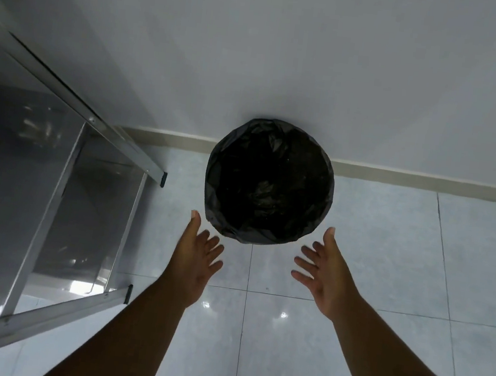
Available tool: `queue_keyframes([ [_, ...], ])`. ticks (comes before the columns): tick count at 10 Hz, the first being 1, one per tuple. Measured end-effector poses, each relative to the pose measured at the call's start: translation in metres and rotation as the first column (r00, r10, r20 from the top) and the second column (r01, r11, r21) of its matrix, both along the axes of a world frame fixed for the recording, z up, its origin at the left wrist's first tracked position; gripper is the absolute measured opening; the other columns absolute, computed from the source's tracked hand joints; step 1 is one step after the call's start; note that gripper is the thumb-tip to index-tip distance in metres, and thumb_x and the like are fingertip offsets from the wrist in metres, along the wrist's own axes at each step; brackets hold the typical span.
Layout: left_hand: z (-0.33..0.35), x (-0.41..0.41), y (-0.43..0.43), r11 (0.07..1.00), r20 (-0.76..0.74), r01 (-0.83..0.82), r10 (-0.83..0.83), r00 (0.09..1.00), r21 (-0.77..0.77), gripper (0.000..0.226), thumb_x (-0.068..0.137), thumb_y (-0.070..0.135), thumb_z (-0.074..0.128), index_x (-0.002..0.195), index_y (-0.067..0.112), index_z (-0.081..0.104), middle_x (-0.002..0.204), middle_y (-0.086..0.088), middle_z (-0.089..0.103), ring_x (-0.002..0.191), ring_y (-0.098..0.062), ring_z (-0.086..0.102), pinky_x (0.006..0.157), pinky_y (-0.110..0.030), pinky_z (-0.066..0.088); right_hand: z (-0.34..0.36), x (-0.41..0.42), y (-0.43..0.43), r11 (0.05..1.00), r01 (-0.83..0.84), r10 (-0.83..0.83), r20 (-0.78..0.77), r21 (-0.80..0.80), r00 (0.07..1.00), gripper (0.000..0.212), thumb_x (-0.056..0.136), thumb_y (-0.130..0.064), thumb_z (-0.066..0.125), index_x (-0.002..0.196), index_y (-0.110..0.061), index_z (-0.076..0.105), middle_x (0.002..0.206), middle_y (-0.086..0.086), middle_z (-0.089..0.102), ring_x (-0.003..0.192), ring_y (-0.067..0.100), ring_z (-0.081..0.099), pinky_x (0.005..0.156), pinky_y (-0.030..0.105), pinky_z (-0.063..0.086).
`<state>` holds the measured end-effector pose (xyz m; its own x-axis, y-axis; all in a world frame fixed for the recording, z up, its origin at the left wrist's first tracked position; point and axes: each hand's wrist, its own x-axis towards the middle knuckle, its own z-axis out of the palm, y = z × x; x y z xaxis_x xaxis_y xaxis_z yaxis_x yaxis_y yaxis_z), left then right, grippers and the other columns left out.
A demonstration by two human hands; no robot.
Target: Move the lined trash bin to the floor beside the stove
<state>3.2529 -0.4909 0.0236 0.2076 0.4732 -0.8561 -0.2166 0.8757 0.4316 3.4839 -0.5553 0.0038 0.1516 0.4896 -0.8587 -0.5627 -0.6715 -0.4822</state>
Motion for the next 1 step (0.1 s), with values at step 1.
queue_keyframes([
  [1, 0.0233, -0.0111, -0.0259, 0.973, -0.160, 0.230, -0.222, 0.962, 0.034, 0.099, 0.074, 0.079, 0.037, 0.154, 0.022, 0.020, 0.161, -0.006, 0.025, 0.145, -0.026, 0.030, 0.117, -0.047, 0.024, 0.0214, -0.0005, -0.0182, 0.993, -0.106, 0.111, 0.108, -0.054, 0.988, 0.087, 0.084, -0.068, 0.037, 0.153, -0.016, 0.027, 0.157, 0.010, 0.036, 0.138, 0.033, 0.042, 0.109, 0.052, 0.038],
])
